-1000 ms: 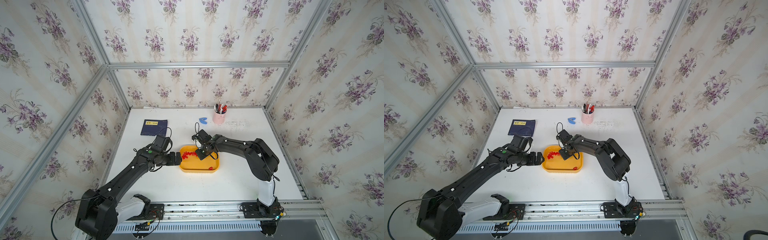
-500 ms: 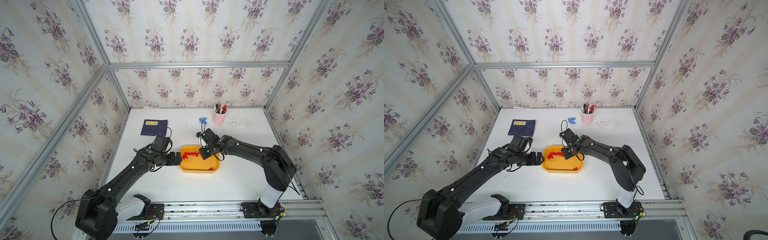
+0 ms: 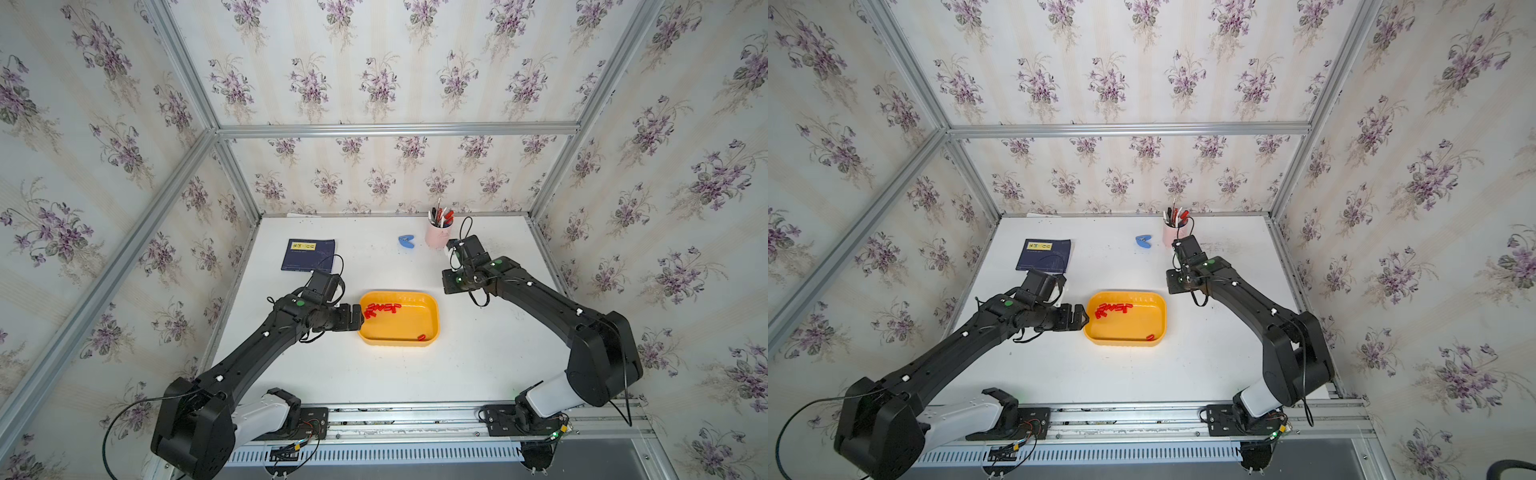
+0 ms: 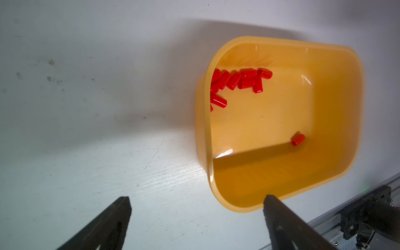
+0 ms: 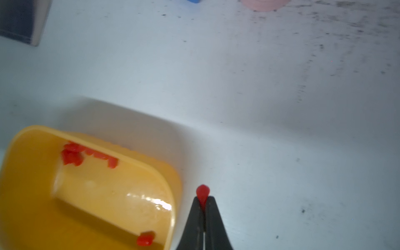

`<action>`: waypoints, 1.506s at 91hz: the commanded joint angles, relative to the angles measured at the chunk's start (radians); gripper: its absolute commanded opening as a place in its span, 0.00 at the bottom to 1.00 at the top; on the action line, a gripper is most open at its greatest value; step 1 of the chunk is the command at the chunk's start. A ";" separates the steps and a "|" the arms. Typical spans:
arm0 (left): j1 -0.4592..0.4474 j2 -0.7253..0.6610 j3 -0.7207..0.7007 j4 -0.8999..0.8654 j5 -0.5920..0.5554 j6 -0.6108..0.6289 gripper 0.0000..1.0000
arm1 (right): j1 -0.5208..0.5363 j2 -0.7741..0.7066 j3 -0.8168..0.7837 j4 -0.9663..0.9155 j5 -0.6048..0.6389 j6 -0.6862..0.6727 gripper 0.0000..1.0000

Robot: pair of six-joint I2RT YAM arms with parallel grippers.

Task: Take the screw protection sleeves out of the storage box
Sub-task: Pick up the screw protection sleeve from the storage box, then place the screw protection sleeve at the center of the board.

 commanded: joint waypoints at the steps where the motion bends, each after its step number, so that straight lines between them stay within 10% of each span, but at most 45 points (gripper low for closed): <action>1: 0.001 0.001 0.007 0.003 0.000 0.013 1.00 | -0.028 0.037 -0.012 -0.010 0.050 -0.025 0.06; 49: 0.001 -0.004 -0.008 -0.009 -0.009 0.011 1.00 | -0.049 0.228 -0.067 0.092 0.119 -0.019 0.08; 137: 0.001 -0.016 -0.034 0.000 -0.010 -0.006 1.00 | -0.025 0.078 0.009 0.003 0.050 0.010 0.27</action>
